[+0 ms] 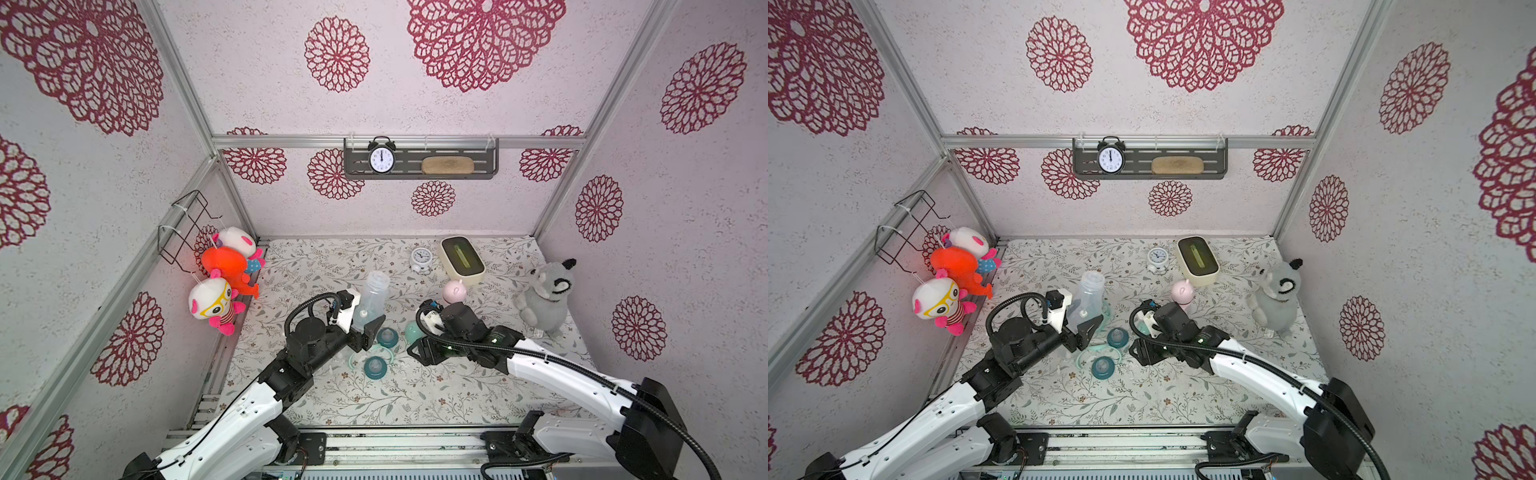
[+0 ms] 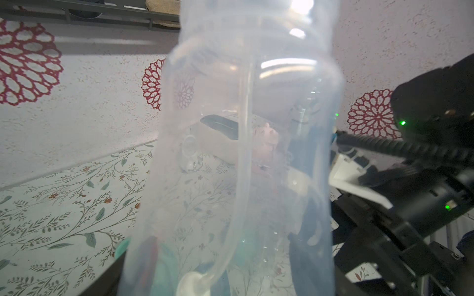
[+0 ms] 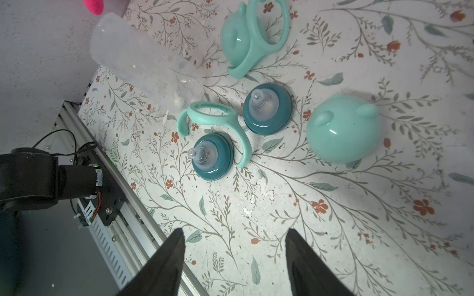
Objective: Assemble the baby bottles
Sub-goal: Pick up the handle at the center of the board.
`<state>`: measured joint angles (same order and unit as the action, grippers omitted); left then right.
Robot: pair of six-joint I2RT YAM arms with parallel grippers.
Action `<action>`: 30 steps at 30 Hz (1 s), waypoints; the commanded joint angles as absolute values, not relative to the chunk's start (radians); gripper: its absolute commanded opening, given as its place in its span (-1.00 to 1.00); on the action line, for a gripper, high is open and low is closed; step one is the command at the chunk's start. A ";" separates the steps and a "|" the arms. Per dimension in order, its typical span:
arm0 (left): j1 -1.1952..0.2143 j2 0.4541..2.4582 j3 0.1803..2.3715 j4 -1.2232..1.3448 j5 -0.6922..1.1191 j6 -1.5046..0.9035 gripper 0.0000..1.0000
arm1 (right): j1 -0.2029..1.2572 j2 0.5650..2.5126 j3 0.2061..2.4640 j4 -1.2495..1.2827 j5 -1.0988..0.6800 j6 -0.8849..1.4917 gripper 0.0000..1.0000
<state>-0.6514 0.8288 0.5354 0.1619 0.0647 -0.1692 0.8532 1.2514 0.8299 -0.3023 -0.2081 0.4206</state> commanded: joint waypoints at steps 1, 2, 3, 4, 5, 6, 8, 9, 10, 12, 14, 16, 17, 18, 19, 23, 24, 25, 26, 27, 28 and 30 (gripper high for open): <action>-0.646 0.796 0.568 0.125 0.051 -0.206 -1.00 | 0.894 1.309 0.839 -0.203 -0.095 0.445 0.20; -0.646 0.789 0.569 0.119 0.044 -0.211 -1.00 | 0.904 1.336 0.845 -0.198 -0.064 0.447 0.16; -0.646 0.784 0.572 0.112 0.037 -0.214 -1.00 | 0.911 1.360 0.849 -0.191 -0.045 0.452 0.13; -0.646 0.778 0.577 0.098 0.032 -0.215 -1.00 | 0.917 1.382 0.852 -0.180 -0.029 0.459 0.10; -0.646 0.774 0.583 0.085 0.027 -0.217 -1.00 | 0.924 1.405 0.853 -0.161 -0.012 0.469 0.07; -0.646 0.772 0.589 0.070 0.021 -0.220 -1.00 | 0.928 1.424 0.855 -0.145 -0.005 0.478 0.05; -0.646 0.766 0.604 0.037 0.012 -0.224 -1.00 | 0.942 1.468 0.867 -0.117 0.010 0.498 0.03; -0.646 0.763 0.607 0.026 0.009 -0.225 -1.00 | 0.952 1.487 0.874 -0.108 0.025 0.504 0.01; -0.646 0.757 0.611 0.018 0.001 -0.230 -1.00 | 0.970 1.514 0.885 -0.098 0.046 0.510 -0.01; -0.645 0.749 0.611 0.004 -0.008 -0.235 -1.00 | 0.998 1.563 0.912 -0.094 0.086 0.514 -0.03; -0.644 0.738 0.612 -0.005 -0.022 -0.241 -1.00 | 1.020 1.619 0.947 -0.105 0.125 0.521 -0.05; -0.643 0.731 0.614 -0.016 -0.025 -0.241 -1.00 | 1.033 1.661 0.970 -0.096 0.135 0.530 -0.06; -0.643 0.728 0.614 -0.019 -0.024 -0.242 -1.00 | 1.037 1.678 0.979 -0.088 0.139 0.538 -0.07; -0.641 0.725 0.615 -0.023 -0.025 -0.242 -1.00 | 1.040 1.690 0.985 -0.084 0.143 0.542 -0.09; -0.641 0.723 0.615 -0.028 -0.024 -0.242 -1.00 | 1.041 1.705 0.994 -0.082 0.148 0.547 -0.10; -0.640 0.704 0.615 -0.044 -0.028 -0.240 -1.00 | 1.050 1.743 1.025 -0.102 0.195 0.558 -0.15; -0.640 0.700 0.616 -0.045 -0.028 -0.239 -1.00 | 1.052 1.747 1.032 -0.113 0.212 0.563 -0.18; -0.640 0.695 0.614 -0.047 -0.028 -0.238 -1.00 | 1.052 1.747 1.030 -0.118 0.224 0.564 -0.18; -0.638 0.692 0.613 -0.049 -0.029 -0.238 -1.00 | 1.053 1.747 1.027 -0.120 0.233 0.565 -0.18; -0.638 0.690 0.612 -0.048 -0.030 -0.238 -1.00 | 1.052 1.747 1.025 -0.121 0.240 0.567 -0.18; -0.638 0.690 0.611 -0.048 -0.031 -0.239 -1.00 | 1.052 1.748 1.025 -0.126 0.247 0.568 -0.19; -0.639 0.694 0.612 -0.048 -0.028 -0.239 -1.00 | 1.052 1.755 1.030 -0.133 0.252 0.568 -0.20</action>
<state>-0.6449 0.7013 0.5850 -0.0536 -0.0170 -0.2329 1.0481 1.7557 1.0039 -0.1097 0.1944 0.5442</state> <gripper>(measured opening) 0.809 0.401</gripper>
